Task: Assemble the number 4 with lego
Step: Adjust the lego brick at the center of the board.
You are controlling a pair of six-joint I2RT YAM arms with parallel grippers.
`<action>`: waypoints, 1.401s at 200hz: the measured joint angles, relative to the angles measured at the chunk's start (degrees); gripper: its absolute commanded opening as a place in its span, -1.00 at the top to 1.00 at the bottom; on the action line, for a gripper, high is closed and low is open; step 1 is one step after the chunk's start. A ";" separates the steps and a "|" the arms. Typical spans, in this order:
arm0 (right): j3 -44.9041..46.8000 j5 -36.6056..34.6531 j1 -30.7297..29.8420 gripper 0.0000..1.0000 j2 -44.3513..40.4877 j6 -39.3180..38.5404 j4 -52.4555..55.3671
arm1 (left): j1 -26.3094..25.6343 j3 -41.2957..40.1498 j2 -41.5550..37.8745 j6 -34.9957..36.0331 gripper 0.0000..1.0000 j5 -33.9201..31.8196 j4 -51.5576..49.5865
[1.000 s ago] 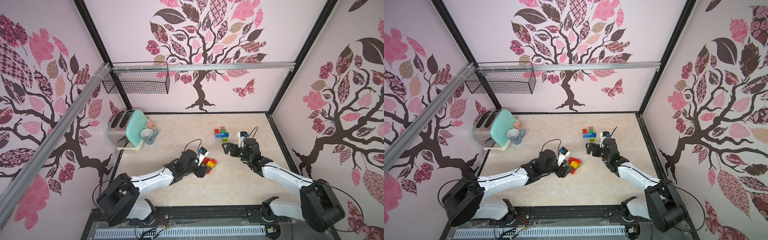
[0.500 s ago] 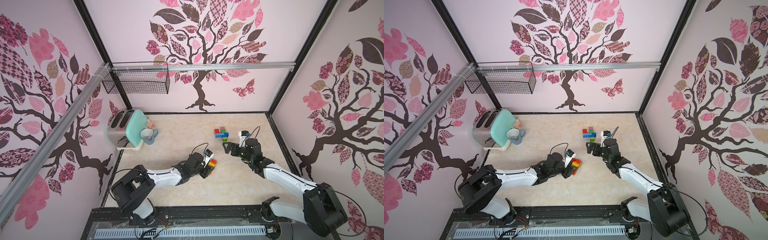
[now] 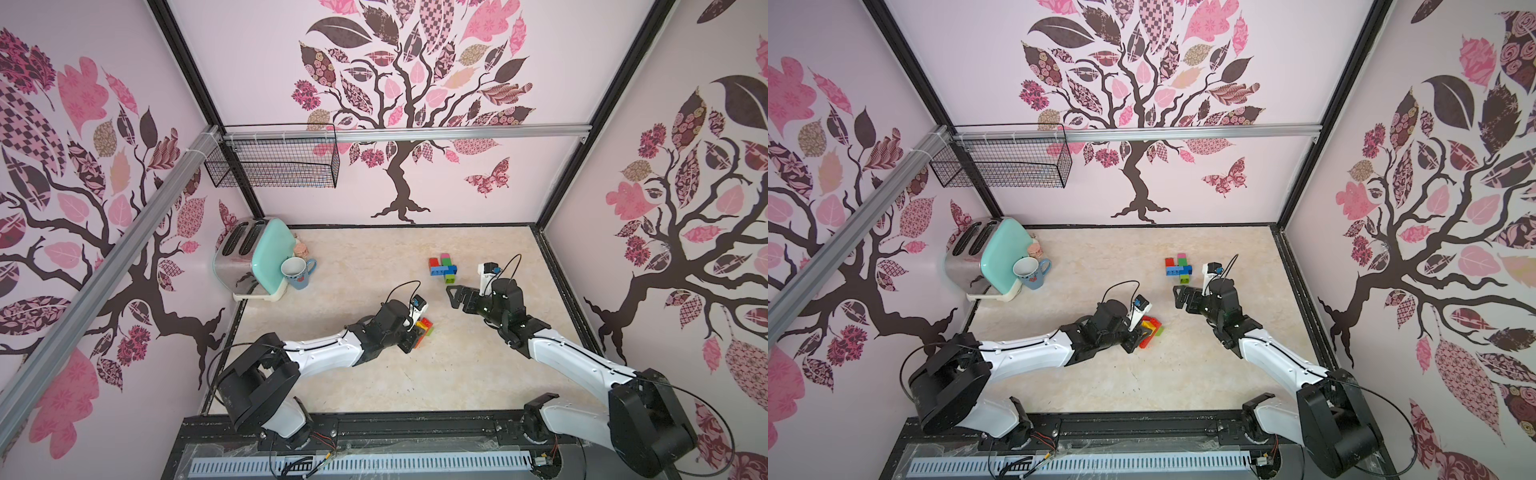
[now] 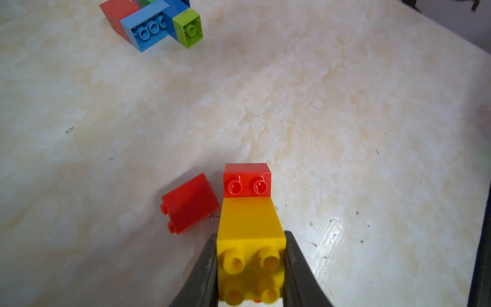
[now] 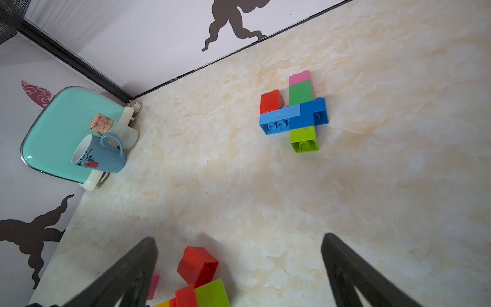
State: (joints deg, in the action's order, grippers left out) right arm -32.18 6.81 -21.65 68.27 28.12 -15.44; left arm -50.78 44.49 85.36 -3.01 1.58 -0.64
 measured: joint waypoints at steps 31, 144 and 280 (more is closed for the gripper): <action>0.00 5.20 0.39 -0.99 0.07 0.00 1.14 | 0.00 7.26 -2.19 7.08 1.00 -2.08 -15.96; 1.99 32.65 5.05 -0.45 7.10 3.91 3.69 | 0.00 25.66 9.25 27.50 1.00 3.23 -44.87; 4.76 23.37 5.14 -0.60 7.85 8.15 5.77 | 0.00 34.18 16.39 36.63 0.54 6.03 -49.37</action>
State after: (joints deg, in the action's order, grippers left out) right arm -27.42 30.17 -16.51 76.12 36.27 -9.67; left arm -50.78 78.67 101.75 33.63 7.62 -50.02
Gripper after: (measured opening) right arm 0.799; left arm 0.317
